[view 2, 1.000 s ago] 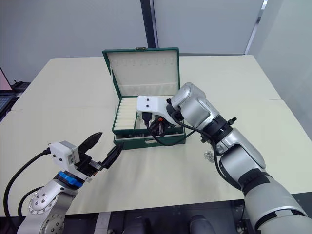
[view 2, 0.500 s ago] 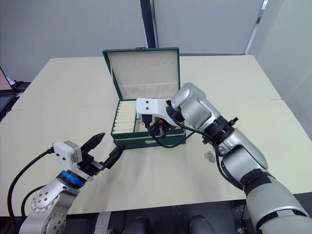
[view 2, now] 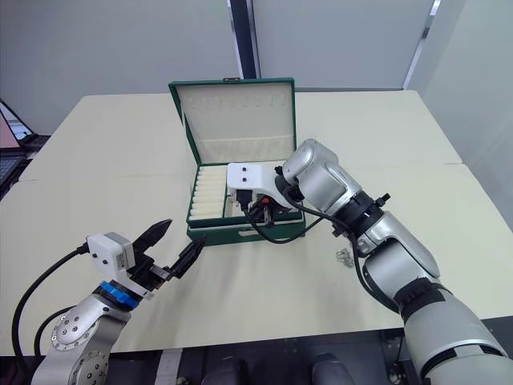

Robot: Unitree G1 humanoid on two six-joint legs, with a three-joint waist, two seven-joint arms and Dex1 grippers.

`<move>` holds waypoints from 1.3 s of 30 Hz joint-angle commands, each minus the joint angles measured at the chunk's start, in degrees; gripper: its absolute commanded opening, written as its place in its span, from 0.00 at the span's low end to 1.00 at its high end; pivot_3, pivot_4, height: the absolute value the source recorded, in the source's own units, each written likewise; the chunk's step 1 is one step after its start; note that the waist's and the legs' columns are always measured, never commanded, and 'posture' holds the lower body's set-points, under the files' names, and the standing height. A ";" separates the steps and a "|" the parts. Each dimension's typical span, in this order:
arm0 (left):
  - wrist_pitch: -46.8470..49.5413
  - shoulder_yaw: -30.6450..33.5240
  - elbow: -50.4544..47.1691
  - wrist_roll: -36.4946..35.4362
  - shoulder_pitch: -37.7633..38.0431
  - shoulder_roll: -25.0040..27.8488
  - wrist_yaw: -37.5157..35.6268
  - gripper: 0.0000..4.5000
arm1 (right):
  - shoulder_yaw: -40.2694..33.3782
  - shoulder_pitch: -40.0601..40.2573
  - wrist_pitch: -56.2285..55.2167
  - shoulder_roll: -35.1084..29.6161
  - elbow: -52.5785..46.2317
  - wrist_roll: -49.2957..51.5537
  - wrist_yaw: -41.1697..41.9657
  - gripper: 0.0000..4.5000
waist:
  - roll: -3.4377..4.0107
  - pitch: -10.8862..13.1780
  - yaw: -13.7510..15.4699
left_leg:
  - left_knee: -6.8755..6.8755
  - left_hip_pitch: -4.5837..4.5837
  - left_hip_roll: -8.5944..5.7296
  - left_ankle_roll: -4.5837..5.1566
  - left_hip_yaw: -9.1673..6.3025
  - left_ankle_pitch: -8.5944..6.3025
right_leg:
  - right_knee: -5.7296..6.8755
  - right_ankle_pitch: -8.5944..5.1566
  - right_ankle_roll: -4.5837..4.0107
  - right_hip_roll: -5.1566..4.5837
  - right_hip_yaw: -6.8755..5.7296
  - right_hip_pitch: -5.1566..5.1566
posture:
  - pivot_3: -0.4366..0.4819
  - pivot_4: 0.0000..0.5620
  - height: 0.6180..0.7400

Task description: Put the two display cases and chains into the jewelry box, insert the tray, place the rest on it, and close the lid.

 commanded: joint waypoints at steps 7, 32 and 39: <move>-0.48 0.30 -1.37 -0.11 -0.70 0.77 -0.23 1.00 | -1.17 -0.12 -0.55 0.21 -2.25 -0.15 -1.78 0.00 | 0.00 0.00 0.00 | 0.00 0.00 0.00 0.00 0.00 0.00 | 0.00 0.00 0.00 0.00 0.00 0.00 | 0.48 0.27 1.00; 1.03 1.02 -2.31 -1.44 -0.51 2.41 -1.18 1.00 | -22.62 9.28 -1.46 -3.20 -8.09 11.57 -11.18 0.67 | -0.25 -0.13 0.26 | -0.01 -0.02 -0.01 0.00 -0.07 0.00 | -0.10 0.00 0.00 -0.02 -0.07 0.11 | 0.48 0.27 1.00; 2.61 1.69 -1.40 -2.88 -1.75 4.70 -2.87 1.00 | -30.96 18.50 -14.69 0.78 -4.74 15.88 -19.82 0.27 | -0.23 -0.10 -0.42 | -0.06 -0.01 -0.01 -0.01 -0.03 0.00 | -0.13 0.00 0.00 0.01 0.01 0.08 | 0.48 0.27 1.00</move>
